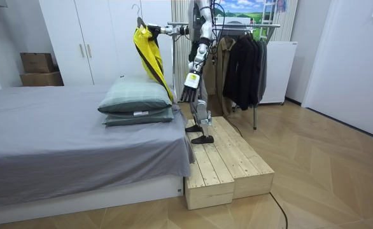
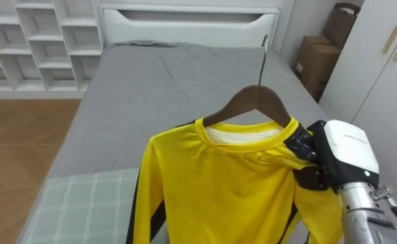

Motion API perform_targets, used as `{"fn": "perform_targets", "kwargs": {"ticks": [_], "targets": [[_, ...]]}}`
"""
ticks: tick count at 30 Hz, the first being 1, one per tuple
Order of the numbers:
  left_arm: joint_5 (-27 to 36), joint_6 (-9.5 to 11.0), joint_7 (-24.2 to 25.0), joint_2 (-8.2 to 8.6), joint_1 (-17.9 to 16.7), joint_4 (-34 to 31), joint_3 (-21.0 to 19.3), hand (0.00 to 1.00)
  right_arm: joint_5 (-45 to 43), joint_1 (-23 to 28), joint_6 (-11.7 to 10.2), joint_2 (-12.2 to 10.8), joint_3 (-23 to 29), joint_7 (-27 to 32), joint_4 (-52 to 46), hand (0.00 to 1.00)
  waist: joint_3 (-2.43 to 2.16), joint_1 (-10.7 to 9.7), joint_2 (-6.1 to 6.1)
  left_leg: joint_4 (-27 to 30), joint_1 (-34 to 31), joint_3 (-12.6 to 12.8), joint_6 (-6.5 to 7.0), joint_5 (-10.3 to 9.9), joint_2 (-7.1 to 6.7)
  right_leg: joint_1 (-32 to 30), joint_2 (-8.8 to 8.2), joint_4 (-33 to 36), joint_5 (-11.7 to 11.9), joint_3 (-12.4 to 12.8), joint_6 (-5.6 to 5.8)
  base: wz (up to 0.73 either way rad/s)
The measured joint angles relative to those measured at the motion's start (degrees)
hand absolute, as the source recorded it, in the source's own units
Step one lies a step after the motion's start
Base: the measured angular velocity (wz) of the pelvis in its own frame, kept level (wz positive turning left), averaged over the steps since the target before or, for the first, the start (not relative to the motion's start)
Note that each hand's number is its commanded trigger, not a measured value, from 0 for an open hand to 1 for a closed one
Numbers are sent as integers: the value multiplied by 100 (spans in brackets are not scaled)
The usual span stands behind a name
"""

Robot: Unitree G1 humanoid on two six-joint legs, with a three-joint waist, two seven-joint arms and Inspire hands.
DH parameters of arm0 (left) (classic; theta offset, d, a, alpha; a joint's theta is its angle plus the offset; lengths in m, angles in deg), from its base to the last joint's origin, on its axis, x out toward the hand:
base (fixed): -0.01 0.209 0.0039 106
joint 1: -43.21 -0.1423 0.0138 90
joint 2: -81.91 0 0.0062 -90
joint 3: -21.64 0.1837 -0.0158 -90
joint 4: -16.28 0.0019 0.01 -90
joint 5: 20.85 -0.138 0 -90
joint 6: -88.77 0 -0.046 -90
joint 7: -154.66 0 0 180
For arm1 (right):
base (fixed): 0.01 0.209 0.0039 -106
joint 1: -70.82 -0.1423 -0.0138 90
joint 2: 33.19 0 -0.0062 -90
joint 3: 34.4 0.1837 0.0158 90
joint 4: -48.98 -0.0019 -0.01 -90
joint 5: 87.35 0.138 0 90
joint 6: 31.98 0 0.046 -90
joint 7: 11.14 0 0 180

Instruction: Hang clothes

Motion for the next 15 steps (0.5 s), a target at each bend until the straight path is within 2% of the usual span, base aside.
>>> {"fn": "perform_targets", "kwargs": {"ticks": [3,7,15], "targets": [[-3,-94,152,98,-209,203,-216,0,-17,4,-1,1,84,0,-39,100,2,43,-43,0,13,12,8,-19,-10,1,2,8,-2,32,2,-1],[112,-263,521,143,-244,345,-372,0,-50,80,96,7,181,4,-695,100,11,113,-67,14,-25,13,5,-36,-10,-6,7,8,-4,42,5,-1],[255,-450,1017,269,7,559,-338,0,-1,121,204,-40,180,-157,-1626,100,9,92,-48,29,-18,25,5,-36,-7,-35,4,94,-26,36,2,0]]}}
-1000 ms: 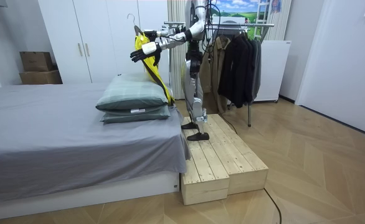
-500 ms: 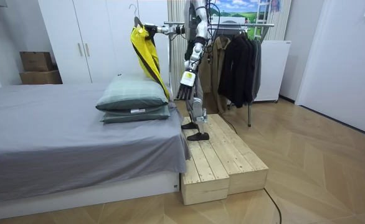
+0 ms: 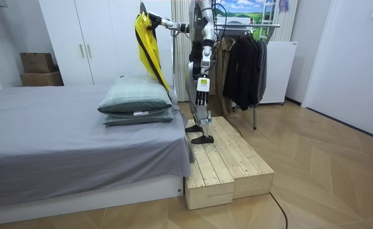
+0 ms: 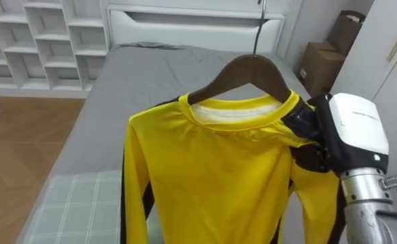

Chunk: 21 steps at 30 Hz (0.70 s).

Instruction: Hang clothes

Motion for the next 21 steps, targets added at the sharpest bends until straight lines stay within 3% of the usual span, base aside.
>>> {"fn": "perform_targets", "kwargs": {"ticks": [6,14,21], "targets": [[-22,-50,245,11,81,-12,149,0,41,37,48,-8,-2,-307,-395,100,-7,-26,-21,0,-55,-6,-1,1,5,-65,5,13,-5,3,-8,0],[-22,-102,134,110,139,-6,538,0,48,38,214,-62,-82,-433,-728,100,-36,0,-144,-3,-55,-4,-1,1,4,-53,5,-3,-6,5,-8,0],[-25,-162,-13,141,278,-10,650,0,45,37,242,-187,-94,-719,-1162,100,-8,32,-214,-7,-55,0,-3,-3,5,-50,7,-12,-6,3,-8,0]]}}
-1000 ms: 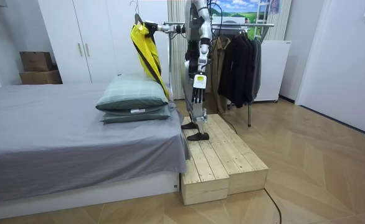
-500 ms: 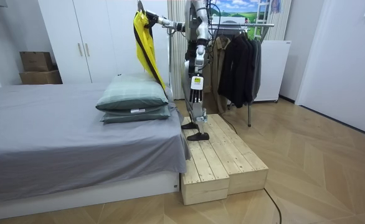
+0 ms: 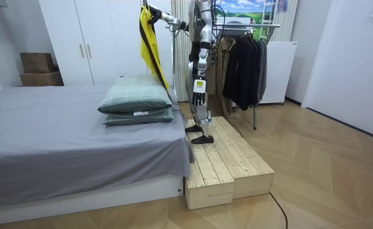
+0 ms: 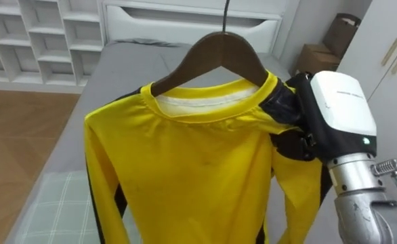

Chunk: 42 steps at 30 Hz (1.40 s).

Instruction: Hang clothes

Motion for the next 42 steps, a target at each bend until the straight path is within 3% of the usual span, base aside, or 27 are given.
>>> {"fn": "perform_targets", "kwargs": {"ticks": [6,12,20,26,37,42], "targets": [[1,7,-268,-13,14,-218,155,0,7,0,3,-112,-36,-36,1,100,51,-10,30,2,-10,-20,1,-1,-8,-1,-7,-3,0,-10,0,0],[13,14,-454,39,75,-307,231,0,2,3,10,-285,-416,-48,13,100,90,-20,94,3,-22,-20,1,-1,-1,-8,-2,-7,0,-9,0,0],[5,65,-518,39,-3,-297,220,0,25,4,7,-343,-483,-135,84,100,16,24,123,11,-13,-33,1,-1,5,10,-4,-9,0,-32,0,0],[4,30,-521,65,-66,-169,220,0,207,5,33,-378,-541,-138,355,100,31,25,149,15,5,-55,0,-1,3,31,-10,16,0,-58,0,0],[4,-5,-516,129,-128,-160,219,0,217,97,53,-391,-542,-138,355,100,21,17,140,14,3,-83,-4,-3,3,31,-11,4,2,-80,-3,1],[-36,-6,-595,123,-77,-162,218,0,243,137,42,-477,-542,-124,390,100,21,9,120,6,18,84,-12,-8,39,-10,30,7,4,44,-8,-13]]}}
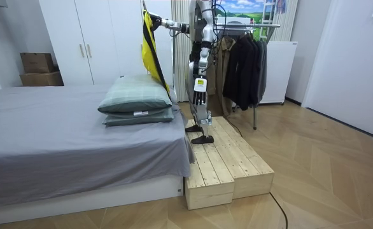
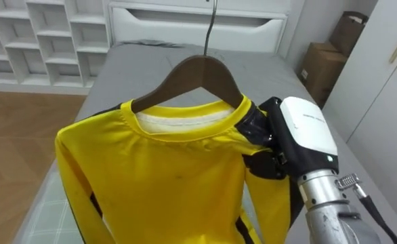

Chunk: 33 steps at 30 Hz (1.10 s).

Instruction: Hang clothes

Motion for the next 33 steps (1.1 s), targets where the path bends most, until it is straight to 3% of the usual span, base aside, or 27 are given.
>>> {"fn": "perform_targets", "kwargs": {"ticks": [6,8,11,12,13,14,15,16,17,18,19,20,21,22,24,25,28,30,33], "targets": [[-142,-3,-89,-25,230,-65,3,0,-93,301,-11,-81,1,112,5,100,23,-83,20,38,101,200,-73,-65,151,2,109,41,0,45,-17,-17],[-144,-5,-87,-35,306,-89,7,0,-109,408,-14,-80,1,110,6,100,38,-125,40,182,104,333,-119,-150,200,-31,161,122,-57,76,-111,-34],[-140,-1,-87,-83,331,-107,7,0,-160,460,-4,-79,-2,106,5,100,51,-153,63,641,15,716,-255,-261,238,-236,259,421,-185,319,-245,-71],[-140,-8,-87,-119,327,-108,1,0,-184,459,-5,-88,-4,111,3,100,48,-162,61,967,-85,770,-270,-272,249,-313,315,530,-228,561,-288,-109],[-132,-21,-88,-135,312,-106,0,0,-182,450,-1,-84,-25,153,11,100,52,-136,66,1407,-213,728,-269,-272,259,-310,408,584,-266,979,-306,-114],[-134,-31,-88,-132,301,-100,2,0,-171,428,9,-71,-71,199,32,100,69,-115,89,1720,-303,627,-267,-269,257,-299,459,634,-262,1173,-320,-148],[-137,-39,-81,-92,264,-60,2,0,-105,327,2,-33,-182,242,134,100,108,-32,188,2247,-528,198,-245,-358,192,-230,539,781,-245,1608,-341,-165],[-132,-70,-71,-43,247,-12,0,0,-34,306,29,-39,-218,246,223,100,87,-16,243,2134,-718,-424,-153,-522,-56,-237,622,817,-208,1965,-335,-168],[-133,-82,-69,-35,249,-16,0,0,-32,306,69,-44,-224,246,233,100,78,-6,274,1975,-848,-615,-147,-527,-172,-277,656,823,-200,2135,-329,-168],[-139,-83,-72,-41,252,-36,-41,0,-39,295,136,-44,-242,245,232,100,67,40,311,1549,-1094,-934,-138,-472,-365,-412,757,956,-190,2516,-297,-187],[-140,-102,-79,-59,249,-15,-163,0,-60,278,181,-45,-257,244,232,100,53,116,334,1151,-1251,-1211,-94,-265,-490,-551,922,1115,-185,2912,-261,-208],[-139,-121,-78,-74,216,-5,-230,0,-64,264,212,-37,-286,243,231,100,26,182,330,1065,-1211,-1319,-73,-184,-568,-641,997,1198,-177,3065,-249,-202],[-133,-176,-84,-127,175,30,-261,0,-59,198,221,-52,-323,245,232,100,-7,195,328,975,-1164,-1581,68,8,-678,-801,1136,1318,-147,3263,-211,-178],[-134,-282,-125,-187,179,70,-234,0,-65,121,221,-62,-333,252,249,100,58,155,233,973,-1111,-1438,66,137,-638,-902,1132,1305,-66,3088,-226,-152],[-129,-432,-216,-185,179,247,-139,0,-71,105,229,-46,-338,255,258,100,100,60,208,991,-1094,-1206,51,81,-516,-920,1042,1085,58,2687,-263,-85],[-125,-527,-218,-183,181,285,-25,0,-64,100,232,-46,-333,290,258,100,101,-76,214,994,-1110,-1100,41,60,-465,-900,1064,959,98,2747,-210,-46],[-119,-698,-218,-184,243,281,9,0,-62,16,263,-155,-343,289,258,100,121,-157,328,958,-1229,-762,34,34,-334,-942,1141,661,292,3015,-100,-47],[-59,-763,-212,-185,248,281,18,0,-58,5,273,-257,-355,283,257,100,111,-147,401,953,-1285,-534,36,52,-256,-1042,1129,551,399,2995,-59,-63],[13,-898,-212,-174,247,296,17,0,-110,-33,348,-261,-467,268,257,100,103,-61,380,760,-1249,-7,19,80,-173,-1270,1098,479,548,2880,7,-91]]}}
